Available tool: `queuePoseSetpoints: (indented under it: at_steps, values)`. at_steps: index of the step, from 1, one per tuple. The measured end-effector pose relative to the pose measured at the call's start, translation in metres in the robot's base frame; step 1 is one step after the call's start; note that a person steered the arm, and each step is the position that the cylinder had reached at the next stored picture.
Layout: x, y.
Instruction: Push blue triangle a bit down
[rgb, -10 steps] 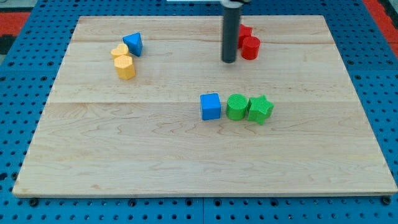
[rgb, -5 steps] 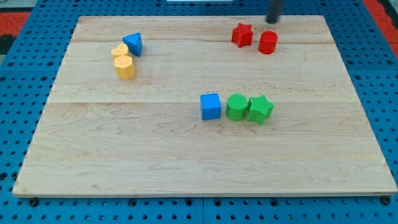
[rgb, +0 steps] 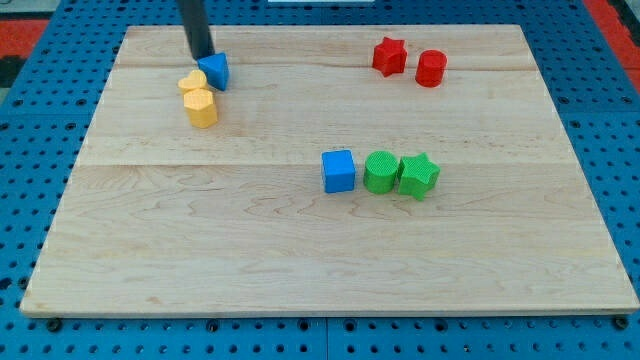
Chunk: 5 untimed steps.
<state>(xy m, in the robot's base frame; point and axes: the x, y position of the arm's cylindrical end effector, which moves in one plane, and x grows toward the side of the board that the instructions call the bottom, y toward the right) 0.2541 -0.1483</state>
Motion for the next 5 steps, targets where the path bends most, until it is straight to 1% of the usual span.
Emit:
queuePoseSetpoints:
  at_steps: [1, 2, 3, 4, 5]
  values:
    - [0.003, 0.014]
    - [0.020, 0.020]
    - [0.020, 0.016]
    - [0.053, 0.055]
    - [0.141, 0.081]
